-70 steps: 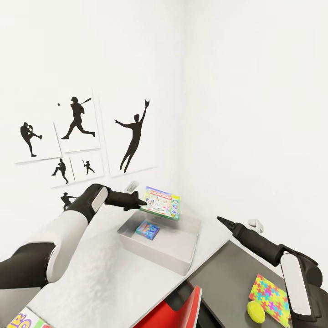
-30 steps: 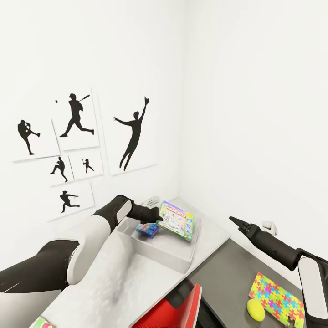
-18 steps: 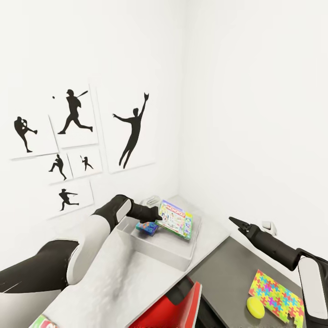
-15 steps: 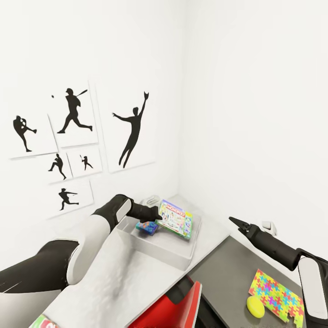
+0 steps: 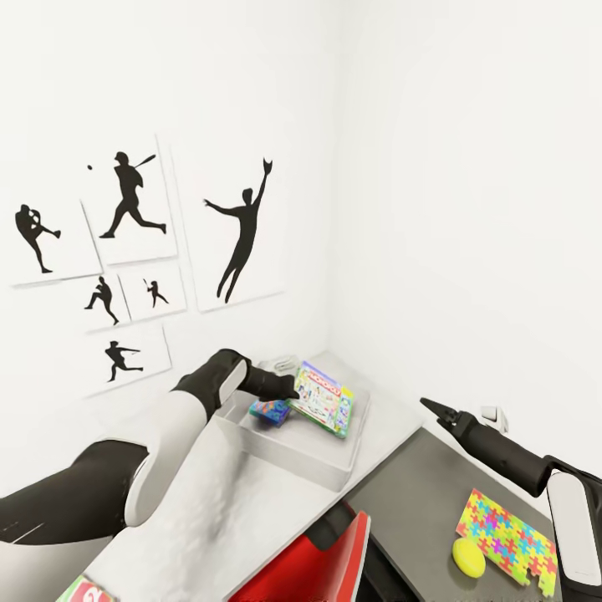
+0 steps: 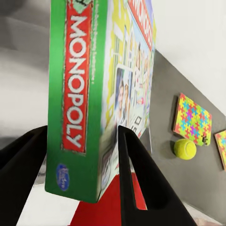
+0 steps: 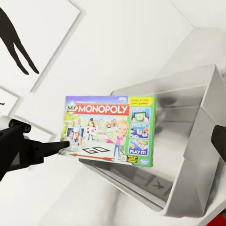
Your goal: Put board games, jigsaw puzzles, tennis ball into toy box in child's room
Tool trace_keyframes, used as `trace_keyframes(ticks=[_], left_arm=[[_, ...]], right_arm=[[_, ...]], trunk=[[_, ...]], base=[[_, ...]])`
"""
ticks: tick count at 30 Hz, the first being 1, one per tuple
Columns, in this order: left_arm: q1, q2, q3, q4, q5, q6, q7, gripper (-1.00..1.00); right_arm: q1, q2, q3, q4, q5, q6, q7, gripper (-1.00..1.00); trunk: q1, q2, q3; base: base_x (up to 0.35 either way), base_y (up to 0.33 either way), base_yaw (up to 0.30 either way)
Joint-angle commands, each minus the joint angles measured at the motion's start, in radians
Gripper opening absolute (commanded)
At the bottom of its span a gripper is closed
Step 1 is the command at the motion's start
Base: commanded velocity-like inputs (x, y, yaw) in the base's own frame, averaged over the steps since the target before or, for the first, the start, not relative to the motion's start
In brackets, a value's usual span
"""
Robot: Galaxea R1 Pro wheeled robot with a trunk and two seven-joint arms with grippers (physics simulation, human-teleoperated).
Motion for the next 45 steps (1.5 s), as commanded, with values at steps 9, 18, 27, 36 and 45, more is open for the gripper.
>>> trace_keyframes(ticks=[9, 18, 27, 36, 45], left_arm=[[0.000, -0.011, -0.018, -0.008, 0.010, 0.004, 0.052, -1.00], [0.000, -0.016, -0.019, -0.008, 0.010, 0.003, 0.079, -1.00], [0.000, -0.016, -0.019, -0.008, 0.013, 0.007, 0.074, -1.00], [0.000, -0.016, -0.018, -0.008, 0.014, 0.009, 0.066, -1.00], [0.000, -0.022, -0.018, -0.008, 0.015, 0.010, 0.057, -1.00]], right_arm=[[-0.001, 0.000, -0.001, 0.000, 0.007, 0.005, 0.010, 1.00], [-0.001, 0.000, -0.002, 0.000, 0.007, 0.005, 0.009, 1.00], [-0.001, 0.000, -0.002, 0.000, 0.008, 0.005, 0.009, 1.00], [-0.001, 0.000, -0.002, 0.000, 0.008, 0.005, 0.010, 1.00], [-0.001, 0.000, -0.002, 0.000, 0.007, 0.005, 0.009, 1.00]], trunk=[[0.000, -0.001, -0.015], [0.000, -0.001, -0.030], [0.000, -0.001, -0.045], [0.000, -0.001, -0.060], [0.000, -0.001, -0.074]], base=[[0.000, 0.000, 0.000], [0.000, 0.000, 0.000], [0.000, 0.000, 0.000], [0.000, 0.000, 0.000], [0.000, 0.000, 0.000]])
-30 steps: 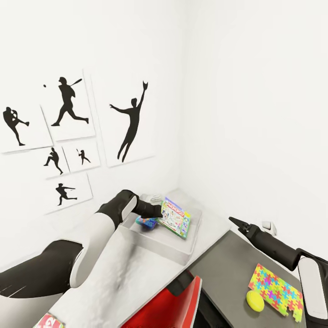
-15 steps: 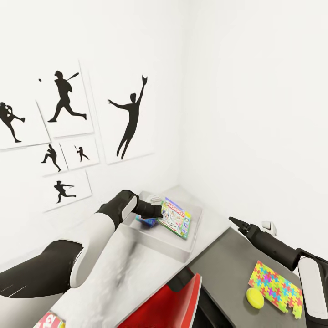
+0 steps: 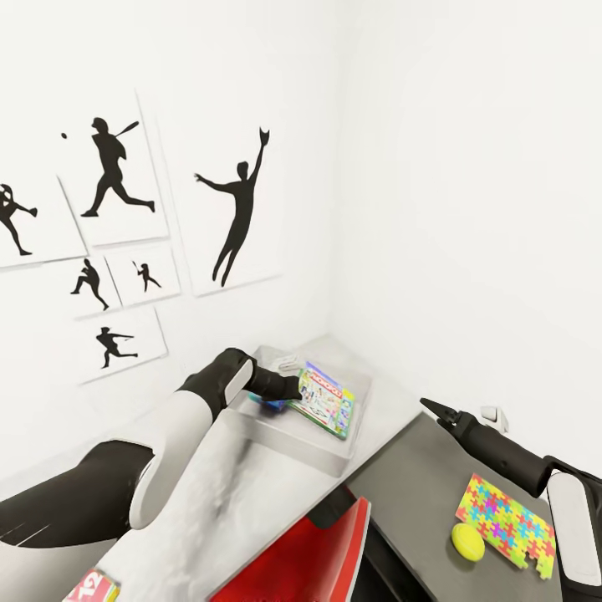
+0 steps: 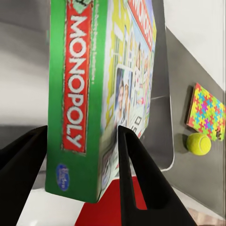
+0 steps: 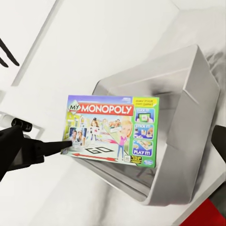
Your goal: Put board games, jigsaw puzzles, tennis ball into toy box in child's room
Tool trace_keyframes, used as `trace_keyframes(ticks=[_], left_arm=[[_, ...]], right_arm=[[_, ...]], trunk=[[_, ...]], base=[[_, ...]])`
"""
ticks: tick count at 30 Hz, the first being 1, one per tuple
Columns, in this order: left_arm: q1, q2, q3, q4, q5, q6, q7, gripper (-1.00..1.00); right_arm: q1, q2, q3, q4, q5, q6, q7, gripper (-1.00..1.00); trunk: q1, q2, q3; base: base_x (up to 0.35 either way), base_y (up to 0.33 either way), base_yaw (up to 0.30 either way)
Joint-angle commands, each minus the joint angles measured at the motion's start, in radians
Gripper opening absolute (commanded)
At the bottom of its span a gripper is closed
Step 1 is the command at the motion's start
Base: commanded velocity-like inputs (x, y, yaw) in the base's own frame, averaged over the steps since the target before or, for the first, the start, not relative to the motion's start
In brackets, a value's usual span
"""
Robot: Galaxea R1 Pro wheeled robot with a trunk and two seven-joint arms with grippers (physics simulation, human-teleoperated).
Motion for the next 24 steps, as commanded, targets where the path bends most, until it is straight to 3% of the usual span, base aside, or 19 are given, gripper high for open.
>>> trace_keyframes(ticks=[1, 24], left_arm=[[-0.001, -0.002, -0.008, -0.001, 0.008, 0.004, -0.003, -1.00], [-0.001, -0.002, -0.007, -0.001, 0.008, 0.001, -0.029, -1.00]], right_arm=[[-0.001, 0.000, -0.002, 0.000, 0.007, 0.005, 0.009, 1.00], [-0.001, 0.000, -0.002, 0.000, 0.008, 0.003, 0.009, 1.00]], trunk=[[0.001, -0.002, -0.004], [0.001, -0.002, -0.032]], base=[[0.000, 0.000, 0.000], [0.000, 0.000, 0.000]])
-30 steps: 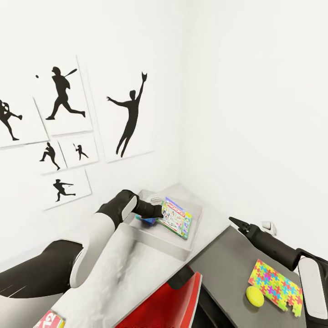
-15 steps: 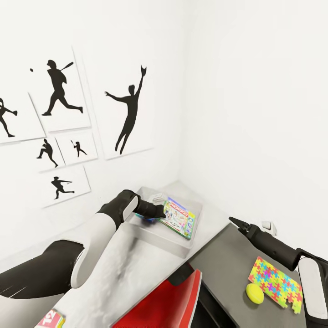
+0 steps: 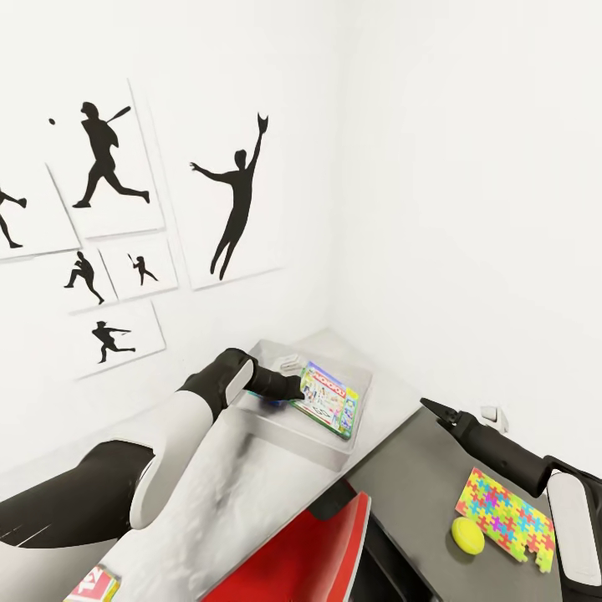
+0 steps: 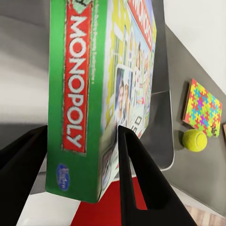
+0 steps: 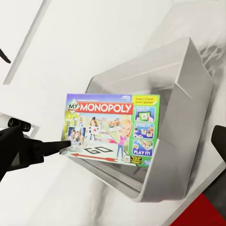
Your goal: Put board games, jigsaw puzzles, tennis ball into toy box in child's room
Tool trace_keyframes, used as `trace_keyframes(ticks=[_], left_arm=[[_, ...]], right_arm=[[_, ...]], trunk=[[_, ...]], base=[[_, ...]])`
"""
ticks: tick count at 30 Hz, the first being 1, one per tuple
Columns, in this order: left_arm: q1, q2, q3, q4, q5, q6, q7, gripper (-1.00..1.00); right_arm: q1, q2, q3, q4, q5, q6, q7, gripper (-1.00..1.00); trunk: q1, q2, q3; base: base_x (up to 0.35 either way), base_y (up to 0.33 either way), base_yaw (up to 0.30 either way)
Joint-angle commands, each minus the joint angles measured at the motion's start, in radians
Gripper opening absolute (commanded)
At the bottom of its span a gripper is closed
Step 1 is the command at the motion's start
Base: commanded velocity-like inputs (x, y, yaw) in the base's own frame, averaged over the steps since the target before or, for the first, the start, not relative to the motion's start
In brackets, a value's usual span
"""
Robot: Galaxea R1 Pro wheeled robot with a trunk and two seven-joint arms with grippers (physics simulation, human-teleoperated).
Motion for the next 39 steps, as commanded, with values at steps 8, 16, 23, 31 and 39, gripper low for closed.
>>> trace_keyframes(ticks=[8, 16, 23, 31, 39], left_arm=[[-0.001, 0.000, -0.004, 0.000, 0.011, 0.006, 0.004, -1.00], [-0.001, 0.000, -0.005, 0.000, 0.011, 0.005, 0.005, -1.00], [-0.001, 0.000, -0.004, -0.001, 0.011, 0.005, 0.005, 1.00], [-0.001, 0.000, -0.004, 0.000, 0.011, 0.004, 0.006, 1.00], [-0.001, 0.000, -0.003, 0.000, 0.009, 0.003, 0.006, 1.00]], right_arm=[[-0.001, 0.000, -0.004, 0.002, 0.008, -0.006, 0.010, 1.00], [-0.001, 0.000, -0.005, 0.002, 0.007, -0.007, 0.010, 1.00], [-0.001, 0.000, -0.005, 0.002, 0.007, -0.006, 0.010, 1.00], [-0.001, 0.000, -0.005, 0.002, 0.007, -0.006, 0.010, 1.00], [-0.001, 0.000, -0.005, 0.002, 0.007, -0.006, 0.010, 1.00]], trunk=[[0.001, -0.002, -0.002], [0.001, -0.002, -0.002], [0.001, -0.002, -0.002], [0.001, -0.002, -0.002], [0.001, -0.002, -0.002]], base=[[0.000, 0.000, 0.000], [0.000, 0.000, 0.000], [0.000, 0.000, 0.000], [0.000, 0.000, 0.000], [0.000, 0.000, 0.000]])
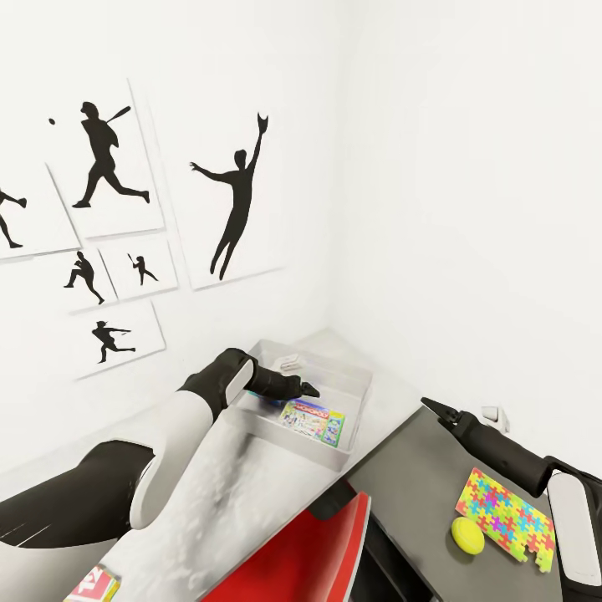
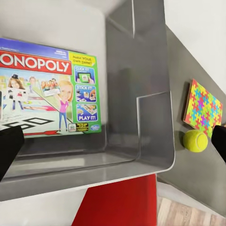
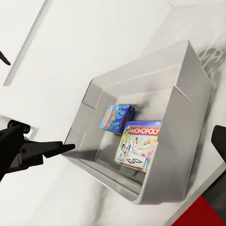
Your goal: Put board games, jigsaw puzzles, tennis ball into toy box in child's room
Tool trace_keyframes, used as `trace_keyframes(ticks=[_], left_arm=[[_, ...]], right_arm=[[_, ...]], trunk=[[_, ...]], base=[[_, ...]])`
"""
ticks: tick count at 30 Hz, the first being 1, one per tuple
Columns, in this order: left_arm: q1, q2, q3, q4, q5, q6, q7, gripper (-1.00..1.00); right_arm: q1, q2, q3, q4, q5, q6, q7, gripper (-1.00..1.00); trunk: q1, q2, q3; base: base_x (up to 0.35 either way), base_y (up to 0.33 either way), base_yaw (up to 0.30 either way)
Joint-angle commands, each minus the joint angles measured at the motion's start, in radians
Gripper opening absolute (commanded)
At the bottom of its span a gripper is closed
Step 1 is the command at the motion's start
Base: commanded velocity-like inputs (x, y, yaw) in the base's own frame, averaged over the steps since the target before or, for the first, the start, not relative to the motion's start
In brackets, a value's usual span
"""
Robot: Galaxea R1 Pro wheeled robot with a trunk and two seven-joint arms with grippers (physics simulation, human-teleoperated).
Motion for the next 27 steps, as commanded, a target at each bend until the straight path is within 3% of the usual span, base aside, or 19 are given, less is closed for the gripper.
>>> trace_keyframes(ticks=[1, 6, 9, 12, 14, 15, 18, 19, 21, 22, 24, 26, 27], left_arm=[[-0.001, 0.000, -0.004, 0.000, 0.010, 0.006, 0.004, 1.00], [-0.001, 0.002, -0.004, -0.002, 0.011, 0.007, -0.002, 1.00], [-0.001, 0.010, -0.001, -0.009, 0.011, 0.007, -0.036, 1.00], [-0.001, 0.044, -0.002, -0.044, 0.013, 0.013, -0.112, 1.00], [-0.001, 0.086, -0.002, -0.082, 0.014, 0.021, -0.186, 1.00], [-0.001, 0.120, -0.001, -0.106, 0.015, 0.033, -0.242, 1.00], [-0.001, 0.178, 0.000, -0.130, 0.016, 0.051, -0.330, 1.00], [0.000, 0.219, 0.001, -0.140, 0.017, 0.058, -0.391, 1.00], [0.000, 0.262, 0.001, -0.147, 0.018, 0.063, -0.454, 1.00], [0.001, 0.308, 0.002, -0.151, 0.018, 0.064, -0.520, 1.00], [0.002, 0.358, 0.003, -0.154, 0.019, 0.064, -0.589, 1.00], [0.007, 0.461, 0.004, -0.156, 0.019, 0.061, -0.740, 1.00], [0.009, 0.485, 0.004, -0.157, 0.019, 0.060, -0.779, 1.00]], right_arm=[[-0.001, 0.000, -0.002, 0.000, 0.007, 0.005, 0.008, 1.00], [-0.001, 0.000, -0.002, 0.000, 0.007, 0.005, 0.008, 1.00], [-0.001, 0.000, -0.002, 0.000, 0.007, 0.005, 0.008, 1.00], [-0.001, 0.000, -0.002, 0.000, 0.007, 0.005, 0.008, 1.00], [-0.001, 0.000, -0.001, 0.000, 0.007, 0.005, 0.008, 1.00], [-0.001, 0.000, -0.001, 0.000, 0.007, 0.005, 0.008, 1.00], [-0.001, 0.001, -0.001, 0.000, 0.007, 0.005, 0.008, 1.00], [-0.001, 0.001, 0.000, 0.000, 0.007, 0.005, 0.008, 1.00], [-0.001, 0.001, 0.000, 0.000, 0.007, 0.005, 0.008, 1.00], [-0.001, 0.001, 0.000, 0.000, 0.007, 0.005, 0.008, 1.00], [-0.001, 0.001, 0.000, 0.000, 0.007, 0.005, 0.008, 1.00], [-0.001, 0.002, 0.000, -0.001, 0.006, 0.005, 0.008, 1.00], [-0.001, 0.002, 0.000, -0.001, 0.006, 0.005, 0.008, 1.00]], trunk=[[0.001, -0.002, -0.002], [0.001, -0.002, -0.002], [0.001, -0.002, -0.002], [0.001, -0.002, -0.002], [0.001, -0.002, -0.002], [0.001, -0.002, -0.002], [0.001, -0.002, -0.002], [0.001, -0.002, -0.002], [0.001, -0.002, -0.002], [0.001, -0.002, -0.001], [0.001, -0.002, 0.001], [0.001, -0.002, 0.003], [0.001, -0.002, 0.005]], base=[[0.000, 0.000, 0.000], [0.000, 0.000, 0.000], [0.000, 0.000, 0.000], [0.000, 0.000, 0.000], [0.000, 0.000, 0.000], [0.000, 0.000, 0.000], [0.000, 0.000, 0.000], [0.000, 0.000, 0.000], [0.000, 0.000, -0.002], [0.000, 0.000, -0.026], [0.000, 0.000, -0.040], [0.000, 0.000, -0.060], [0.000, 0.000, -0.067]])
